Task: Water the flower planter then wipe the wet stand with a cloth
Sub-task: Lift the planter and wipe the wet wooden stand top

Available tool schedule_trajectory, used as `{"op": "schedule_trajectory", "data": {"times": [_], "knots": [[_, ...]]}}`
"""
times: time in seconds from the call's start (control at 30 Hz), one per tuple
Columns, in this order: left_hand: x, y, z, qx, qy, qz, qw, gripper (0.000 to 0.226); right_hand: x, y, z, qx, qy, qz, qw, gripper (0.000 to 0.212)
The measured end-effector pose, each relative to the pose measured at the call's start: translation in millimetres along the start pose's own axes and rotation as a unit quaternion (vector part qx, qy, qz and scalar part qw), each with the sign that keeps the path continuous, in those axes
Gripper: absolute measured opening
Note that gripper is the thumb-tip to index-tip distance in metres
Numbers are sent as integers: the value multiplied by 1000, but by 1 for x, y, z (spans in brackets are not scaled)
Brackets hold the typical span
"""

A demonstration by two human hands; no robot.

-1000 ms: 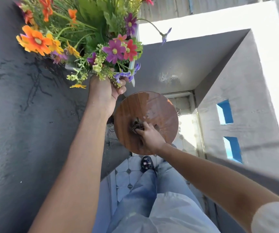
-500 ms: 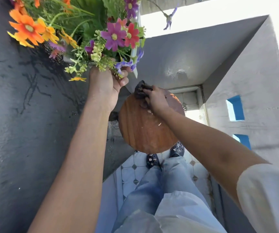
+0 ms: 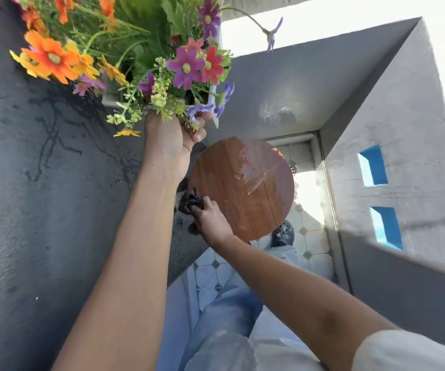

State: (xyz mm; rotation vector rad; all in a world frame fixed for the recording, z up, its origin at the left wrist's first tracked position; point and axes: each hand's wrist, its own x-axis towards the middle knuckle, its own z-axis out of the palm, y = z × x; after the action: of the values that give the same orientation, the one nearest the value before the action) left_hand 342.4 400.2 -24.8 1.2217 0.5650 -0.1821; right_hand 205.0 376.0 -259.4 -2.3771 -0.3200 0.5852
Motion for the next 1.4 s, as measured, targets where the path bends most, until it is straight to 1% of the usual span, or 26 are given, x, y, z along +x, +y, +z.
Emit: {"op": "schedule_trajectory", "data": {"times": [0.03,0.1,0.17,0.23,0.27,0.3,0.33,0.37,0.43,0.5,0.57,0.73,0.8,0.83,0.9,0.97,1.03,1.13,1.17,1.27,1.33,1.4], "knots": [[-1,0,0,-3,1,-1,1000,35,-13,1,7,-8,-15,-16,1000,38],[-5,-2,0,-7,3,-1,1000,36,-36,16,7,-27,-21,-45,998,39],[-10,-6,1,-7,1,2,1000,36,-44,49,-13,-41,13,-42,998,41],[-14,-13,1,-10,1,2,1000,36,-35,92,-48,-35,82,13,996,42],[-16,-17,0,-16,2,-2,1000,34,-28,110,-71,-23,122,57,991,41],[-19,-20,1,-23,3,-9,1000,33,-22,123,-94,-17,152,94,984,39],[-22,-24,1,-28,4,-16,999,34,-16,132,-114,-2,166,127,978,36],[-25,-26,1,-31,7,-21,999,36,-12,137,-126,13,174,140,975,32],[-30,-30,0,-30,10,-25,999,38,-7,133,-136,0,186,148,971,29],[-35,-33,-2,-23,8,-23,999,37,-7,120,-126,9,212,151,965,34],[-40,-35,-3,-12,1,-10,1000,35,-7,101,-100,7,209,133,969,38],[-46,-35,-5,-6,-5,4,1000,38,-22,28,-15,7,92,59,994,36],[-47,-36,-6,-2,-5,2,1000,38,-44,13,9,-4,44,41,998,37],[-47,-36,-7,3,-6,1,1000,37,-56,16,17,-17,33,28,999,40],[-48,-37,-8,11,-14,1,1000,35,-79,37,17,-43,44,9,998,48],[-47,-37,-9,14,-15,0,1000,35,-95,72,-5,-59,78,17,995,49],[-45,-37,-8,9,-10,-1,1000,36,-95,109,-43,-69,120,50,989,40],[-45,-38,-6,1,-11,-7,1000,38,-75,148,-100,-51,161,144,975,30],[-46,-38,-5,2,-10,-8,1000,38,-68,152,-111,-40,170,163,971,29],[-49,-38,-5,8,-6,-11,1000,40,-60,147,-114,0,183,179,967,33],[-49,-38,-6,10,-5,-10,1000,41,-67,135,-111,50,209,169,962,33],[-46,-38,-9,5,-3,-10,1000,39,-72,122,-114,129,233,145,953,27]]}}
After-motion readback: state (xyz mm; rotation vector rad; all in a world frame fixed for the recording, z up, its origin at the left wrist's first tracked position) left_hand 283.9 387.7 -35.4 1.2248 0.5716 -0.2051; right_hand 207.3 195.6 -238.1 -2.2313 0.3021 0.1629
